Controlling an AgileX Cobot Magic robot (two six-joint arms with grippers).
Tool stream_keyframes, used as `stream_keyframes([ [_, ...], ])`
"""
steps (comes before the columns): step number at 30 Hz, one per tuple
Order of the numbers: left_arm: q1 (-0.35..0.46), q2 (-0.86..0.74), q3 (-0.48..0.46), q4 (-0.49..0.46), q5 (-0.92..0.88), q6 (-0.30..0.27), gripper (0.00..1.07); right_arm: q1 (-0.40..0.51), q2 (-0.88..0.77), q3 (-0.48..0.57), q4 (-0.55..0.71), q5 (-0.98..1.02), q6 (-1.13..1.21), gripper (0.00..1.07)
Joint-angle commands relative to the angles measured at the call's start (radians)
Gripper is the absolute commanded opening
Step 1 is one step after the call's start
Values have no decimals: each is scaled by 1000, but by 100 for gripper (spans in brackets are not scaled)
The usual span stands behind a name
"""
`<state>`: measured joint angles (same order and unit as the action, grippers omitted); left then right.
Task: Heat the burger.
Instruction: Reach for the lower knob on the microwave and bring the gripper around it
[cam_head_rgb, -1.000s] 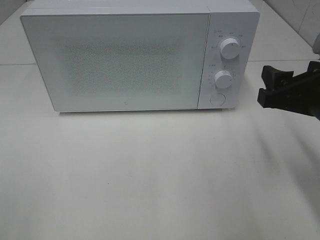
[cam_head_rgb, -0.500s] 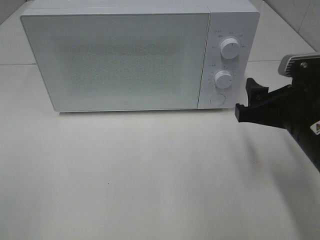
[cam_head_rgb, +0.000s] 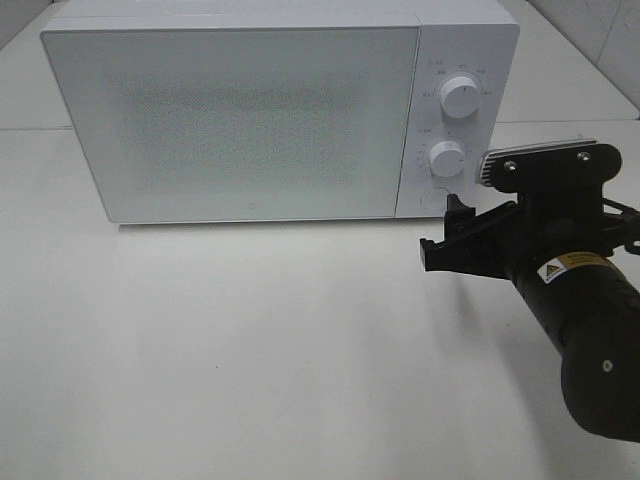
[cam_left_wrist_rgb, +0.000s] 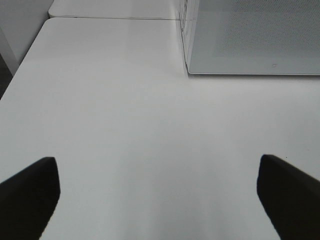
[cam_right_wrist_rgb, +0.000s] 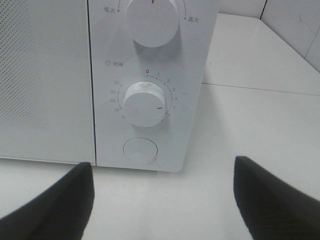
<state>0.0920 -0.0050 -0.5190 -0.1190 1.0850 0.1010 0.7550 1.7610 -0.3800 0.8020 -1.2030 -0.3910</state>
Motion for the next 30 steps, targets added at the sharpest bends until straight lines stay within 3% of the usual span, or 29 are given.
stream_keyframes([
  [1,3,-12,2,-9,-12,-4,100,3,20,-28,-1,-123,22,77],
  [13,3,-12,2,-9,-12,-4,100,-99,104,-153,-91,-116,114,76],
  [30,3,-12,2,-9,-12,-4,100,-148,233,-282,-135,-85,139,76],
])
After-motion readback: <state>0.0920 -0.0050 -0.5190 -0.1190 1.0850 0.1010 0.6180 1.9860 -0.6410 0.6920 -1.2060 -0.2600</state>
